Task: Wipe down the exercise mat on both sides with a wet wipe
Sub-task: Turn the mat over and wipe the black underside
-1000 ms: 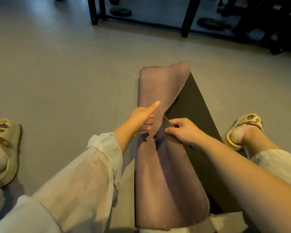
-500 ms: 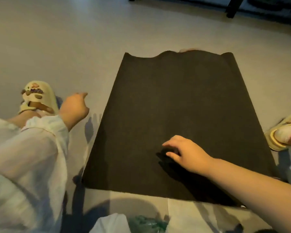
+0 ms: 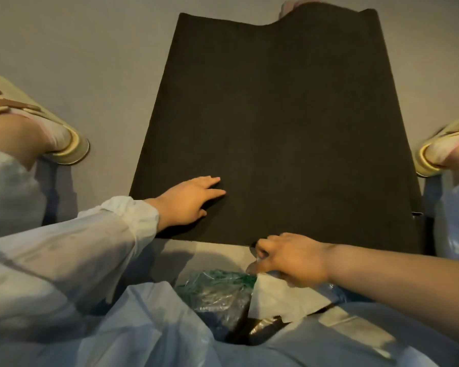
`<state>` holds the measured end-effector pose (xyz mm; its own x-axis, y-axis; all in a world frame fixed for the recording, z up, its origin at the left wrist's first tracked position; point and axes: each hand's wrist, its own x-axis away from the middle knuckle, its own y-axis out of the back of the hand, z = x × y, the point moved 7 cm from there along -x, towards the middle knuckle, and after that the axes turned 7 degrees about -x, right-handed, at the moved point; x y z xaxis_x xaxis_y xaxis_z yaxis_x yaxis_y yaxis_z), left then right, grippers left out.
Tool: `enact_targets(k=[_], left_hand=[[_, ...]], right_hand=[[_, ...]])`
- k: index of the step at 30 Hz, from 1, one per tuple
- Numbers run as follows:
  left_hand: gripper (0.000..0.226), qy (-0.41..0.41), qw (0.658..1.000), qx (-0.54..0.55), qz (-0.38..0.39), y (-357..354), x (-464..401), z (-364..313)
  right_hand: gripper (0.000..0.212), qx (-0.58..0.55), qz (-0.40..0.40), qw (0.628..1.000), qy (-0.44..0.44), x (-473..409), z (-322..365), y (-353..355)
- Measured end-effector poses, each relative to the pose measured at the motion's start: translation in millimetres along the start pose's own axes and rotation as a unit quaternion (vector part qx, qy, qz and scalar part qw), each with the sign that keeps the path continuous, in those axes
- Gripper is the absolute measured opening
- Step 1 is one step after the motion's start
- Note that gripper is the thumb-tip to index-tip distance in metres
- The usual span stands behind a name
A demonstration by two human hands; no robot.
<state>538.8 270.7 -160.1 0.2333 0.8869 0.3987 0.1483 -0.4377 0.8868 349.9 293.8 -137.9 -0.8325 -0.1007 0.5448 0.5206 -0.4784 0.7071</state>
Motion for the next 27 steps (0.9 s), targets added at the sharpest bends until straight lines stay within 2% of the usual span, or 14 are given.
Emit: enact_targets(k=[5, 8, 9, 11, 13, 15, 17, 20, 22, 23, 25, 27], left_hand=[[0.059, -0.028, 0.998, 0.055, 0.020, 3, -9, -27], [0.038, 0.002, 0.978, 0.204, 0.036, 11, -14, -31], [0.031, 0.025, 0.958, 0.283, 0.049, 13, -15, -29], [0.021, 0.072, 0.887, 0.449, 0.075, 16, -13, -26], [0.026, 0.103, 0.818, 0.560, 0.082, 16, -10, -16], [0.044, 0.118, 0.747, 0.649, 0.084, 13, -6, -5], [0.052, 0.122, 0.677, 0.721, 0.086, 9, -2, 2], [0.054, 0.136, 0.619, 0.772, 0.053, 8, -3, 16], [0.056, 0.144, 0.605, 0.783, 0.008, 12, -3, 30], [0.061, 0.152, 0.608, 0.779, -0.018, 16, -3, 38], [0.072, 0.199, 0.653, 0.724, -0.097, 23, -1, 58], [0.084, 0.270, 0.706, 0.619, -0.213, 36, 5, 81]], right_hand=[[0.017, -0.057, -0.035, 0.998, -0.005, -3, -6, 5], [0.012, -0.144, -0.114, 0.982, -0.037, -6, -18, 23], [0.012, -0.160, -0.153, 0.974, -0.048, -8, -22, 33], [0.009, -0.171, -0.221, 0.957, -0.080, -11, -32, 56], [0.013, -0.216, -0.275, 0.930, -0.112, -15, -42, 80], [0.016, -0.275, -0.322, 0.895, -0.138, -21, -54, 102], [0.014, -0.310, -0.364, 0.863, -0.161, -28, -64, 123], [0.010, -0.344, -0.421, 0.820, -0.178, -39, -77, 147], [0.011, -0.360, -0.433, 0.804, -0.191, -46, -84, 157], [0.011, -0.376, -0.434, 0.794, -0.199, -49, -88, 159], [0.010, -0.429, -0.428, 0.765, -0.218, -54, -93, 158], [0.012, -0.474, -0.414, 0.743, -0.229, -59, -94, 156]])
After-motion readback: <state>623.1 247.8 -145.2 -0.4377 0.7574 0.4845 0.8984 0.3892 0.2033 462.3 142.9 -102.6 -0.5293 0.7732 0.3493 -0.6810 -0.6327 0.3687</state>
